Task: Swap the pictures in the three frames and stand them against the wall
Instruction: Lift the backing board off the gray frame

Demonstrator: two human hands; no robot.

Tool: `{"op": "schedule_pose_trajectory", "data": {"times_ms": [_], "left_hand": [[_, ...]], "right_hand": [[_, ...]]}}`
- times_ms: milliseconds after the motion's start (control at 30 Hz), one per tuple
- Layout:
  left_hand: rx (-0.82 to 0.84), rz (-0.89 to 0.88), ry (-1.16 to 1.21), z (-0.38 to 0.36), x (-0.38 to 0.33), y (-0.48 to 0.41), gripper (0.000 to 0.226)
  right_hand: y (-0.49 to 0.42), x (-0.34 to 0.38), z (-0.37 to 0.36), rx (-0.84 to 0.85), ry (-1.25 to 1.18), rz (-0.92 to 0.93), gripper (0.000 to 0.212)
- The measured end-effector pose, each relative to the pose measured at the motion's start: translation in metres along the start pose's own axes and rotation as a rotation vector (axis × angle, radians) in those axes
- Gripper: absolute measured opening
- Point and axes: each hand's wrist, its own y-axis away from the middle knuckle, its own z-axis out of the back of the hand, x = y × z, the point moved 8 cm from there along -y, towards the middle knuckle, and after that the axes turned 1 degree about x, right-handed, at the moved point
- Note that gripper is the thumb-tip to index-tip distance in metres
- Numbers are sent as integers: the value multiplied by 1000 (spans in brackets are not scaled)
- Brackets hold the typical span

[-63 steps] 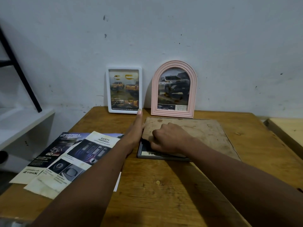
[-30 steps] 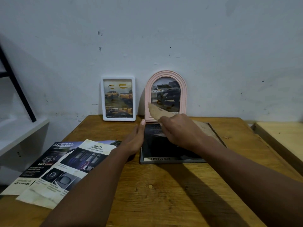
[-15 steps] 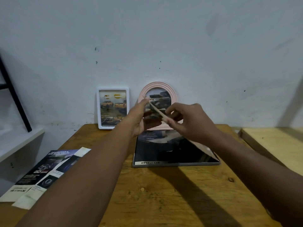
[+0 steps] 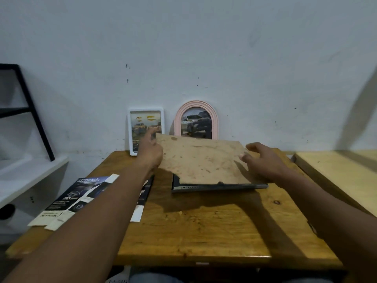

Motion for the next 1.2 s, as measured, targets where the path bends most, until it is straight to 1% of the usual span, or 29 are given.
{"op": "schedule_pose_trajectory", "data": {"times_ms": [67, 167, 233, 333, 433, 533, 600, 733, 800, 867, 933, 967, 1067, 1200], "left_hand": [[3, -86, -156, 0, 10, 14, 63], [44, -163, -374, -3, 29, 40, 55], [92, -173, -491, -5, 46, 53, 54], [126, -125, -615, -4, 71, 70, 54], [201, -159, -722, -9, 88, 87, 51], [257, -190, -823, -12, 94, 96, 45], [303, -198, -947, -18, 93, 99, 39], [397, -235, -1262, -33, 91, 103, 43], [407, -273, -1365, -40, 87, 103, 46], [372, -281, -1353, -44, 82, 100, 46], [291, -295, -1307, -45, 77, 93, 46], [248, -302, -1273, -45, 75, 88, 48], [193, -291, -1080, -48, 75, 65, 55], [264, -266, -796, -69, 82, 33, 60]], "right_hand": [[19, -4, -3, -46, 35, 43, 51], [48, -12, -11, -60, 183, 69, 48], [68, -19, -17, -51, 297, 72, 45], [102, -25, -21, -45, 431, 79, 42], [131, -32, -25, -6, 528, 82, 43], [145, -38, -28, 69, 621, 40, 44], [148, -40, -28, 108, 651, 42, 47], [145, -35, -26, 134, 752, 73, 49], [142, -34, -24, 149, 798, 69, 50], [137, -36, -23, 191, 863, 50, 50], [125, -35, -20, 238, 951, 34, 46], [114, -36, -18, 238, 928, 22, 43], [71, -37, -8, 148, 682, -7, 42], [19, -47, -5, 43, 404, -72, 47]]}}
